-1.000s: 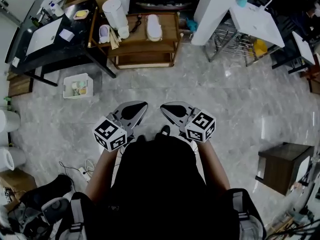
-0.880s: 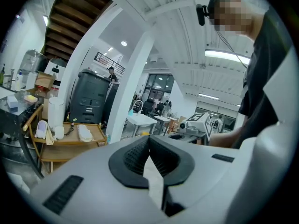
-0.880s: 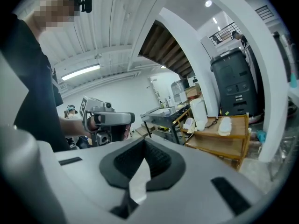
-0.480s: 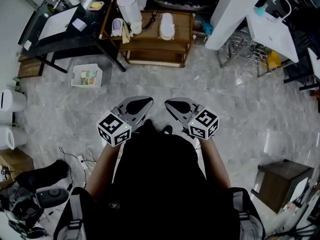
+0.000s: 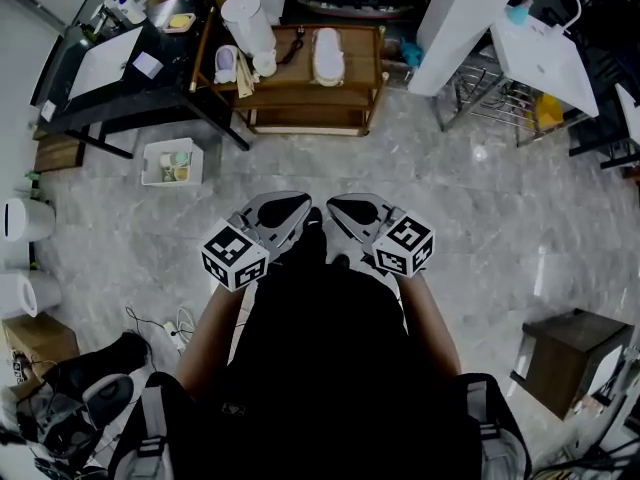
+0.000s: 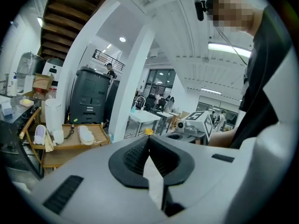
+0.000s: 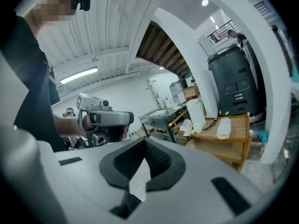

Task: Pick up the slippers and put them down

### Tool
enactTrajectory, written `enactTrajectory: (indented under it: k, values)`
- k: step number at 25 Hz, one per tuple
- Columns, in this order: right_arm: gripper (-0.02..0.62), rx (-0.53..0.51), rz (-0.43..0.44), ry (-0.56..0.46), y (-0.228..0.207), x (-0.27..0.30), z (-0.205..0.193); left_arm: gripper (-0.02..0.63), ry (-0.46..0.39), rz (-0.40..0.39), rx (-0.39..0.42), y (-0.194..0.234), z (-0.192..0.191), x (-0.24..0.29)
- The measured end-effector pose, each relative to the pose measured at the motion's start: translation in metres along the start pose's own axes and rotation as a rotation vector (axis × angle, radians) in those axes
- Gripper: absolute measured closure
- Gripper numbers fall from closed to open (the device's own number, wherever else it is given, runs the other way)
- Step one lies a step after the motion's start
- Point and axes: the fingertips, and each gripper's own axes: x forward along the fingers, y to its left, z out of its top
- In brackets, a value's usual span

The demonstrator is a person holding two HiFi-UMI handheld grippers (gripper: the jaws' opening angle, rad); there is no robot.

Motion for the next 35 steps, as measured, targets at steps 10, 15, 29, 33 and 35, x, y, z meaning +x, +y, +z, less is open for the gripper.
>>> enactTrajectory:
  k: [10,15,29,33,35]
  values:
    - [0.588,-0.011,-0.053,-0.01,-0.054,0.021,0.04,0.595,0.009,-0.058,-0.004,0.058,0.028,0.039]
    - [0.588,-0.008,-0.084,-0.006,-0.079,0.038,0.051,0.595,0.013,-0.094,-0.015,0.086,0.034,0.055]
    - [0.586,0.013,-0.16,0.014,-0.12,0.081,0.065,0.595,0.042,-0.175,-0.023,0.149,0.045,0.071]
    - [0.588,0.01,-0.177,0.025,-0.123,0.087,0.068,0.595,0.057,-0.2,-0.026,0.157,0.045,0.074]
    - [0.588,0.016,-0.18,0.031,-0.125,0.088,0.066,0.595,0.058,-0.206,-0.021,0.16,0.047,0.076]
